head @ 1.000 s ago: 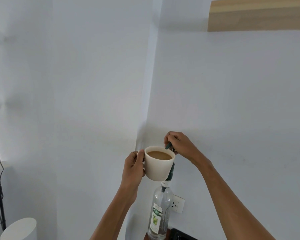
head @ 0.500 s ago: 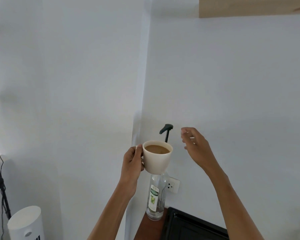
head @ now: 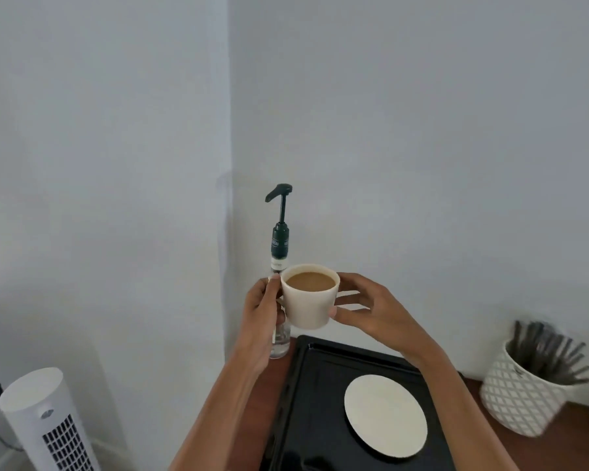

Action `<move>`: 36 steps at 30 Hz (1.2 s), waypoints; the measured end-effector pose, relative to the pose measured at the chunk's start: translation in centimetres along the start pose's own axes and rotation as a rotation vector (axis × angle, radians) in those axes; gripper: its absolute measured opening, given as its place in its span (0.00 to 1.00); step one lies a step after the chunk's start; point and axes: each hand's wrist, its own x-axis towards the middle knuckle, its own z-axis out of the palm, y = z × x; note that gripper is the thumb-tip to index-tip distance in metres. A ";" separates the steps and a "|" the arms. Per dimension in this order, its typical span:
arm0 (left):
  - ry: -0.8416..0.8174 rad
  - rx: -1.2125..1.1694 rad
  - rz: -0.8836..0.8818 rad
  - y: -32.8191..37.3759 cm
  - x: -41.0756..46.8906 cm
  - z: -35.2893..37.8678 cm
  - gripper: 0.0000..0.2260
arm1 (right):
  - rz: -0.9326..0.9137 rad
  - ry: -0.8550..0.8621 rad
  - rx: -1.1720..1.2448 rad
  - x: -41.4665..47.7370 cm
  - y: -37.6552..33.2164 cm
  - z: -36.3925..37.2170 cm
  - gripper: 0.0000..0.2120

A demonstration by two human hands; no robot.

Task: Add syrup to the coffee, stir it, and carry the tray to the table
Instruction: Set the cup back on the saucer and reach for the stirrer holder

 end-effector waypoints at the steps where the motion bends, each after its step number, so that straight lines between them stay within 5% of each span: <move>1: -0.012 -0.016 -0.012 -0.4 -0.4 0.5 0.14 | 0.000 0.018 0.000 -0.5 0.4 -0.3 0.24; 18: -0.266 -0.057 -0.211 -8.5 -5.0 6.9 0.12 | 0.118 0.223 -0.019 -9.1 8.6 -4.6 0.25; 36: -0.387 0.207 -0.426 -16.3 -5.8 7.6 0.11 | 0.282 0.274 0.003 -12.8 17.4 -2.6 0.31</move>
